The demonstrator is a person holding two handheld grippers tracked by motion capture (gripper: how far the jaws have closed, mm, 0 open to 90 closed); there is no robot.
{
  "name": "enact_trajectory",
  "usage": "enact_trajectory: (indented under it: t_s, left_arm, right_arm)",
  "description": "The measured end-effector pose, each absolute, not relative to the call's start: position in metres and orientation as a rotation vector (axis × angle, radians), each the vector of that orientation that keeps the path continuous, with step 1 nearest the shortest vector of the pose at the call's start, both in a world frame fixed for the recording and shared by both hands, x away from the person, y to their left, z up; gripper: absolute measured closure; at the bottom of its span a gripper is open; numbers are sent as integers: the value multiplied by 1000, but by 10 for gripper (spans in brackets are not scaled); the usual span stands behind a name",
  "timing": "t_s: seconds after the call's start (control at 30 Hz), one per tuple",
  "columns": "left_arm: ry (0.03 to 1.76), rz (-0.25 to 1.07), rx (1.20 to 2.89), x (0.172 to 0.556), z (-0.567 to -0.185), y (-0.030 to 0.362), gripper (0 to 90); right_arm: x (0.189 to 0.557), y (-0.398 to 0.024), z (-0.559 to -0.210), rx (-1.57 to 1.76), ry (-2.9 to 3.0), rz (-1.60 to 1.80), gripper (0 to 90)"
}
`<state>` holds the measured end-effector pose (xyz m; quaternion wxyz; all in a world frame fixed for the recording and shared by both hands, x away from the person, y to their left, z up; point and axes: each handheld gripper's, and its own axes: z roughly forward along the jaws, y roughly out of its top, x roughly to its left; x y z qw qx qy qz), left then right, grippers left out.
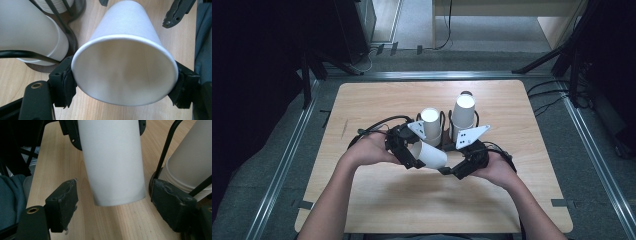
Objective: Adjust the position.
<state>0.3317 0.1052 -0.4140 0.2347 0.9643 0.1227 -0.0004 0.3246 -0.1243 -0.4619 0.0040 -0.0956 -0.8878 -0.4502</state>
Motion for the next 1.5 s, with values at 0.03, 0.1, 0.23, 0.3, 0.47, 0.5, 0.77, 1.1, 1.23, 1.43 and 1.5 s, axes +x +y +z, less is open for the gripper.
enact_trajectory:
  t_s: [0.03,0.1,0.23,0.3,0.47,0.5,0.77,1.1,1.23,1.43,1.5]
  left_arm:
    - [332,2,2659,332,-415,104,223]
    - [336,-2,2694,331,-419,101,223]
    - [334,-3,2733,331,-424,97,221]
    - [341,-17,2727,332,-425,96,221]
    - [330,-47,2745,331,-427,92,221]
    - [331,-49,2745,331,-428,91,221]
    - [311,-58,2736,329,-425,89,221]
    - [305,-68,2713,328,-426,87,218]
    - [301,-80,2706,329,-426,88,218]
    - [281,-73,2667,327,-426,91,162]
    - [304,-59,2639,327,-424,93,114]
  right_arm:
    - [324,-123,-463,-304,-2779,-1411,218]
    - [324,-122,-465,-312,-2769,-1401,218]
    - [325,-119,-470,-321,-2763,-1388,219]
    - [325,-117,-472,-324,-2763,-1378,219]
    - [325,-113,-478,-316,-2770,-1346,220]
    - [325,-112,-478,-313,-2773,-1343,222]
    - [324,-106,-484,-285,-2778,-1303,238]
    - [321,-101,-485,-248,-2784,-1296,315]
    - [321,-101,-484,-238,-2799,-1288,328]
    - [320,-100,-483,-226,-2802,-1278,329]
    - [321,-102,-482,-237,-2810,-1289,328]
